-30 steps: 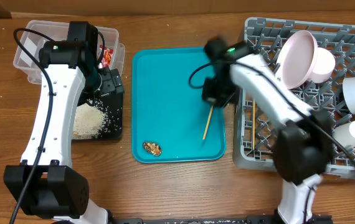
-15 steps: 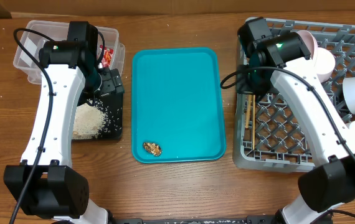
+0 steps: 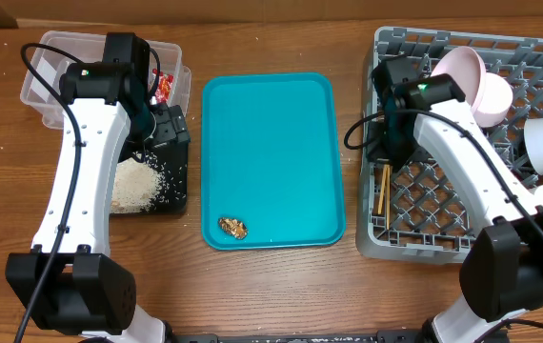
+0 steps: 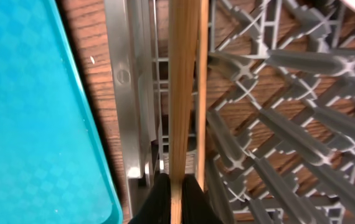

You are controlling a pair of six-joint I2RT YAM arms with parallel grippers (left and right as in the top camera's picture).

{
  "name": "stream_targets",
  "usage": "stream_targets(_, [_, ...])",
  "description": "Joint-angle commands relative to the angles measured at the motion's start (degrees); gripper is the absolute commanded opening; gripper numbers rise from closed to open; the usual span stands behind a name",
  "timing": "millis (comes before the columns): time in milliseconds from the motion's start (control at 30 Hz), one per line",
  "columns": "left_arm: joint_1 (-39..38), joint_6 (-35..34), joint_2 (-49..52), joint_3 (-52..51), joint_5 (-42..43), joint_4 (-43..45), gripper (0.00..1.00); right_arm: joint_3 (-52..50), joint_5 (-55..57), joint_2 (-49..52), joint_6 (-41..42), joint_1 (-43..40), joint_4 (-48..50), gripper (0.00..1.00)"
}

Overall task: Sort waste into correct bins and load items into the dishwasher
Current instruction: 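Carry the second chopstick with the right gripper into the rack slot and release, then reach the left gripper to the brown food scrap and grasp it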

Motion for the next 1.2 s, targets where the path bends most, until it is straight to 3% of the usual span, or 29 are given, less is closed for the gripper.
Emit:
stream_targets(0, [-0.1, -0.4, -0.9, 1.1, 0.3, 0.0, 0.96, -1.0, -1.4, 0.0, -0.4, 0.1, 0.7, 0.04])
stream_targets(100, [-0.1, -0.4, -0.9, 1.1, 0.3, 0.1, 0.96, -1.0, -1.4, 0.0, -0.4, 0.1, 0.9, 0.06])
stream_targets(200, [-0.1, -0.4, -0.9, 1.1, 0.3, 0.0, 0.96, -1.0, -1.4, 0.0, -0.4, 0.1, 0.9, 0.27])
stream_targets(233, [-0.1, -0.4, -0.9, 1.1, 0.3, 0.0, 0.96, -0.9, -1.4, 0.0, -0.4, 0.1, 0.9, 0.29])
stream_targets(633, [-0.2, -0.3, -0.9, 1.1, 1.1, 0.0, 0.96, 5.6, -1.4, -7.7, 0.1, -1.4, -0.4, 0.30])
stream_targets(733, [-0.8, -0.3, -0.9, 1.0, 3.6, 0.2, 0.95, 5.6, -1.5, -11.6, 1.7, -3.1, 0.9, 0.51])
stream_targets(800, [-1.8, -0.3, -0.9, 1.0, 3.7, 0.5, 0.95, 5.6, -1.6, -13.5, 1.6, -4.5, 1.2, 0.82])
stream_targets(867, [-3.3, -0.3, -0.9, 0.7, 3.7, 1.1, 0.96, 5.6, -1.4, -14.8, 0.9, -5.8, 1.1, 1.00])
stream_targets(1167, [-12.8, 0.1, -0.9, -5.0, 3.7, 1.6, 0.98, 5.6, -0.7, -15.8, 0.2, -10.3, -0.7, 1.00])
